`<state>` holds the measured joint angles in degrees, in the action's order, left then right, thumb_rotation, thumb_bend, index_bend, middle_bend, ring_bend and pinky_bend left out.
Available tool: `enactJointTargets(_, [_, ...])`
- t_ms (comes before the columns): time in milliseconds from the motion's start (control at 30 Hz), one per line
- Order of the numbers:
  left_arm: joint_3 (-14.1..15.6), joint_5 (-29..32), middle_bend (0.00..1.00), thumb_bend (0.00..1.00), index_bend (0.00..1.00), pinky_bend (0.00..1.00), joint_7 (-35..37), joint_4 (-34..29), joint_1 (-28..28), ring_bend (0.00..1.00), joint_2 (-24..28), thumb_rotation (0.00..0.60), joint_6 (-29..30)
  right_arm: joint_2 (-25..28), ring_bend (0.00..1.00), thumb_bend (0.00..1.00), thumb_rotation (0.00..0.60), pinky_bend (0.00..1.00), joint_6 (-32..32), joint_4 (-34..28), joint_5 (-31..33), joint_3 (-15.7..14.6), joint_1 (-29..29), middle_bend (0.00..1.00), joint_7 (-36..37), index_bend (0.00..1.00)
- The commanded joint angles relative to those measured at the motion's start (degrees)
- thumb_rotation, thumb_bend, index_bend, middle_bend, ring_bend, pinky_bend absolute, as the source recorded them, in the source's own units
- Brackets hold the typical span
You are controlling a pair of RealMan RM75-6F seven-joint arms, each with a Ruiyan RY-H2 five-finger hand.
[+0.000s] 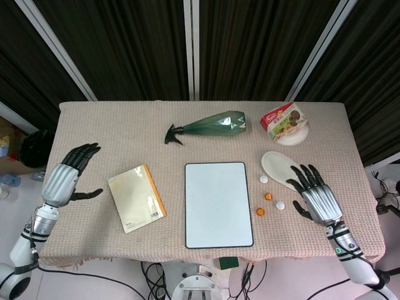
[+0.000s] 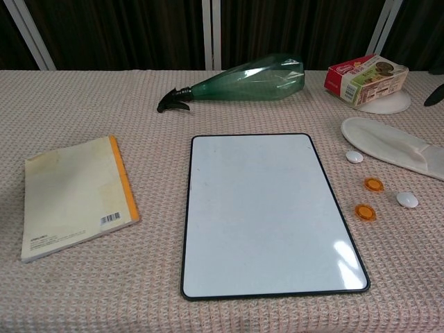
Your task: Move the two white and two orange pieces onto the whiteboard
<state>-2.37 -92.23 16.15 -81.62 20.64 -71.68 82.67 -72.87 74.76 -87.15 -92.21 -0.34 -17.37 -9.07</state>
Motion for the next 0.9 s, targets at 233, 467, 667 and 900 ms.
enactJointTargets(233, [-0.04, 7.07, 0.08, 0.05, 0.09, 0.14, -7.05, 0.67, -4.73, 0.08, 0.59, 0.59, -0.05, -2.04, 0.0, 0.32, 0.6, 0.0, -5.67, -0.73, 1.11, -2.29, -1.52, 0.02, -3.87, 0.35])
enactJointTargets(467, [0.18, 8.65, 0.08, 0.05, 0.09, 0.14, -4.92, 3.04, -6.68, 0.08, 0.0, 0.589, -0.37, -2.65, 0.0, 0.32, 0.6, 0.0, -8.4, -0.87, 4.3, -2.36, -1.41, 0.02, -7.25, 0.38])
enactJointTargets(667, [0.03, 8.32, 0.08, 0.05, 0.09, 0.13, -3.46, 4.74, -7.28, 0.08, -0.6, 0.59, -0.29, -3.65, 0.0, 0.32, 0.6, 0.0, -9.24, 0.0, 5.97, -1.94, -1.4, 0.02, -8.99, 0.39])
enactJointTargets(900, [-0.06, 7.42, 0.08, 0.05, 0.09, 0.13, -2.51, 5.57, -7.55, 0.08, -0.95, 0.59, -0.16, -5.16, 0.0, 0.32, 0.6, 0.0, -10.62, 1.85, 7.4, -1.3, -2.0, 0.02, -9.41, 0.39])
